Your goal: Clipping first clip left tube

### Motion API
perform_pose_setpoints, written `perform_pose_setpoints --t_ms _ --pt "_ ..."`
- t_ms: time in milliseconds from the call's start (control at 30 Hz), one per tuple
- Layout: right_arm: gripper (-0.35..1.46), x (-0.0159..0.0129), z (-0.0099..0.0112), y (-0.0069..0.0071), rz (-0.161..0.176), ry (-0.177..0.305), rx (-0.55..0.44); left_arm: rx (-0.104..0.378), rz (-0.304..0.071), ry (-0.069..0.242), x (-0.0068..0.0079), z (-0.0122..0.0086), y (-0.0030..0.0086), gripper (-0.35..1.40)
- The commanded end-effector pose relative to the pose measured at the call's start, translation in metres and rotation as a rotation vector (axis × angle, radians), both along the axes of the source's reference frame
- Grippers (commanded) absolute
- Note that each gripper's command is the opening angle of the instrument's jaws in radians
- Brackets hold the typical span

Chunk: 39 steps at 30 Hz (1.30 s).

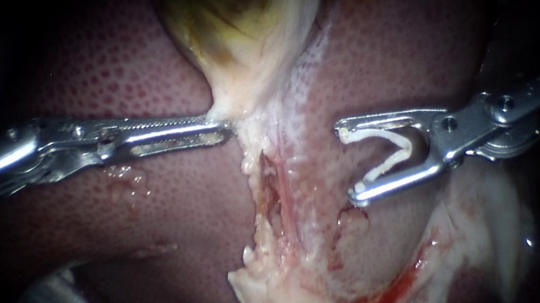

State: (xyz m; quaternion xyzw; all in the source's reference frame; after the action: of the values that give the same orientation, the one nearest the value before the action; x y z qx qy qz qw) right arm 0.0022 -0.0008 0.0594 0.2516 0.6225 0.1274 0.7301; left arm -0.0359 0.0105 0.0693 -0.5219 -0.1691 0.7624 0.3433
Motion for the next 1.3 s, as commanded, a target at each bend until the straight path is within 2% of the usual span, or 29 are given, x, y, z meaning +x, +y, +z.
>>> perform_pose_setpoints --t_ms 33,167,267,367,533,733,833,1100,1300 --pt "0.6 0.0 0.0 0.0 0.0 0.0 0.0 0.0 0.0 0.0 0.0001 0.0 0.0 -0.35" --pt "0.6 0.0 0.0 0.0 0.0 0.0 0.0 0.006 0.001 -0.003 0.0006 -0.0002 0.0 -0.35" --pt "0.6 0.0 0.0 0.0 0.0 0.0 0.0 0.012 0.009 -0.011 0.0017 -0.0008 0.0003 -0.35" --pt "0.6 0.0 0.0 0.0 0.0 0.0 0.0 0.015 0.005 -0.004 0.0031 -0.0018 0.0007 -0.35" --pt "0.6 0.0001 0.0 0.0 0.001 0.0 0.0 0.012 -0.034 -0.024 0.0059 -0.0045 0.002 -0.35" --pt "0.6 0.0001 0.0001 0.0 0.001 0.0 0.0 0.018 -0.072 -0.046 0.0085 -0.0077 0.0028 -0.35" --pt "0.6 0.0001 0.0001 0.0 0.001 0.0 0.0 0.013 -0.078 -0.051 0.0091 -0.0084 0.003 -0.35" --pt "0.6 0.0005 0.0004 -0.0002 0.003 0.0 -0.002 0.008 -0.076 -0.05 0.0091 -0.0085 0.0029 -0.35" --pt "0.6 0.0032 0.0029 -0.0019 -0.002 0.004 -0.004 0.007 -0.077 -0.049 0.009 -0.0087 0.0028 -0.35"
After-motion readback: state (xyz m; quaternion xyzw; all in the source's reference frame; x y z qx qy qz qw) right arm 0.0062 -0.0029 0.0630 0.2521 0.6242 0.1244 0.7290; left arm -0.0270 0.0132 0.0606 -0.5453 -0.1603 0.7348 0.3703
